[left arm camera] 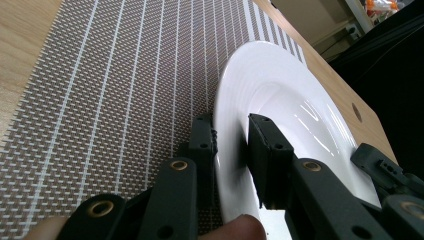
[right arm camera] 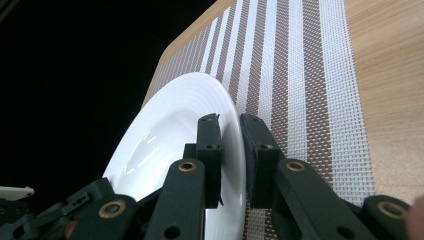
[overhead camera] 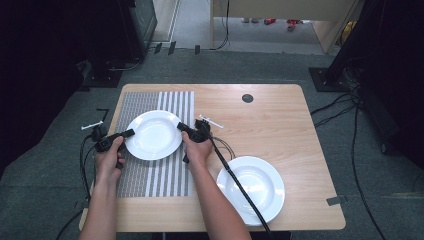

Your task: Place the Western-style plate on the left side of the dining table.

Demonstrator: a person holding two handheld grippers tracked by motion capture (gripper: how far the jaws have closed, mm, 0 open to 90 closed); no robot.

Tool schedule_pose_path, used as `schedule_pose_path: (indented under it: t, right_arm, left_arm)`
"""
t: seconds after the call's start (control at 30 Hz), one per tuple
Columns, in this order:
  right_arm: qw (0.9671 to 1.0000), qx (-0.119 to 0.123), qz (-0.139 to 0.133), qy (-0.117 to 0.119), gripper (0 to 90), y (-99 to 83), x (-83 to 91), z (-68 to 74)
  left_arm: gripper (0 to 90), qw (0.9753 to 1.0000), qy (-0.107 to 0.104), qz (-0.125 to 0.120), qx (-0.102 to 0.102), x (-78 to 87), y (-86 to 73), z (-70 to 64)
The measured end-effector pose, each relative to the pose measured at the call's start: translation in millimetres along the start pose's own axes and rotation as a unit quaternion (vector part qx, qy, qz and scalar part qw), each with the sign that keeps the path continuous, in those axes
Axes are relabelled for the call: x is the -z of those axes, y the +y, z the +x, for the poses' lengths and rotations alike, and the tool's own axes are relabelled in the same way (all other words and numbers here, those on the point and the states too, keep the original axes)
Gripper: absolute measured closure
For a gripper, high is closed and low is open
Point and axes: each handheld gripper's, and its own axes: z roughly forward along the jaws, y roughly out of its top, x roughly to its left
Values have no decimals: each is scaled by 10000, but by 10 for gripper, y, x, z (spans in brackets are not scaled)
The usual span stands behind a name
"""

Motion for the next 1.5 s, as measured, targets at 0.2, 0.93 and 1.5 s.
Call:
schedule_pose_path:
  t: [0.2, 0.93, 1.5]
  right_arm:
    - [9983, 555, -56, -192, 684, 20, 18, 56]
    - [9799, 1963, 325, -157, 285, 408, 753, 423]
    - [9751, 2173, 290, -332, 224, 519, 1371, 284]
  left_arm:
    - [608, 9997, -100, -158, -145, 10, -19, -39]
    - [180, 9909, 314, -402, -1246, 434, -52, -586]
    - [133, 9832, 466, -169, -1758, 633, -423, -848]
